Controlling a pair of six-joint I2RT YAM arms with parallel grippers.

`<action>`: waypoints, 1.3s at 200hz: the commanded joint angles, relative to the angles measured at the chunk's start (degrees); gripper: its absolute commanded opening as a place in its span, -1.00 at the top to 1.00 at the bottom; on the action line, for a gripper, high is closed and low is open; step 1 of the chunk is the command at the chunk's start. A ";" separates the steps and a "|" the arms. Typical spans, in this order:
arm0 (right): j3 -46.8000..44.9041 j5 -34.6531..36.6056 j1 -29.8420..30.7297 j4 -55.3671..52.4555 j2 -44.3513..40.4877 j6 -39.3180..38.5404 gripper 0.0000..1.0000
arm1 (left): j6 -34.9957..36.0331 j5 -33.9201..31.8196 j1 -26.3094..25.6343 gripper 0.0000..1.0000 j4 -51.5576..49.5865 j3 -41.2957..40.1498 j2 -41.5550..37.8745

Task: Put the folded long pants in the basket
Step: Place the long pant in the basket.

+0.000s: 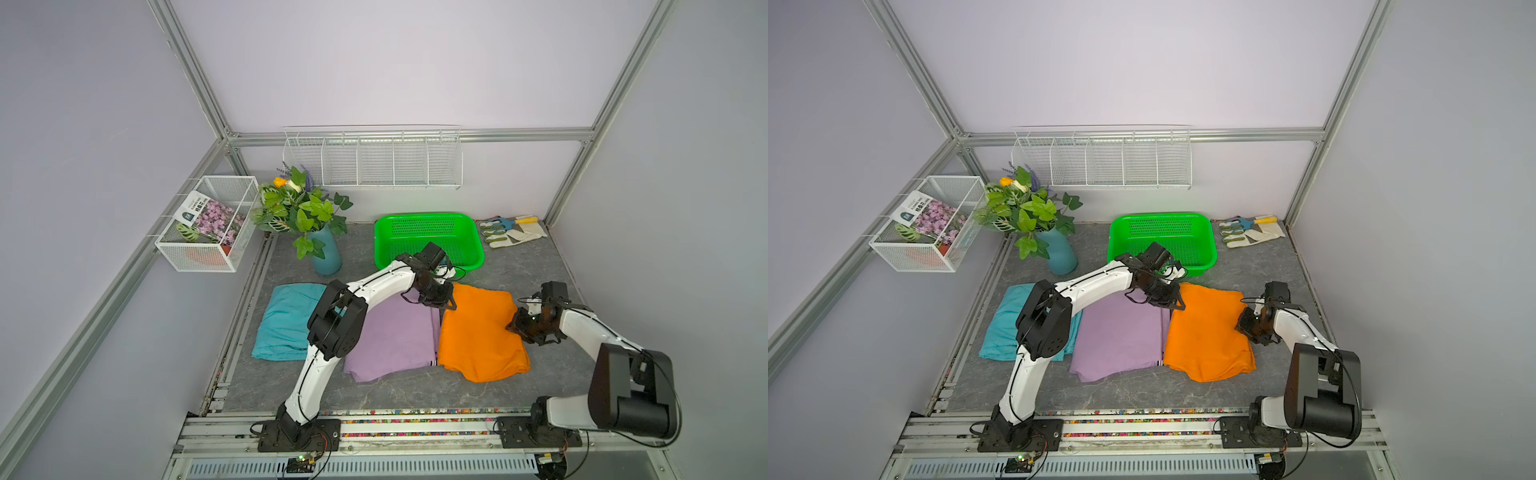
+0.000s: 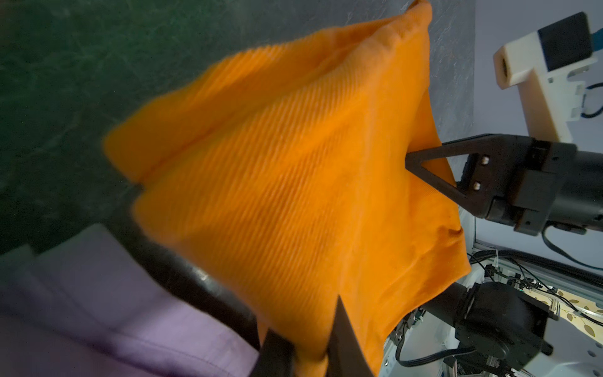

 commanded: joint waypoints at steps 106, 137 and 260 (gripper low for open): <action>5.24 12.04 12.80 -4.47 13.24 2.98 -0.13 | -1.10 1.07 0.14 1.00 2.23 1.14 3.06; 8.05 8.63 14.00 -6.33 15.47 2.57 0.04 | -1.62 1.24 0.16 1.00 2.45 1.94 3.76; 14.95 6.60 14.01 -13.25 -3.50 3.61 1.00 | -4.74 7.10 -0.06 1.00 3.55 7.05 0.57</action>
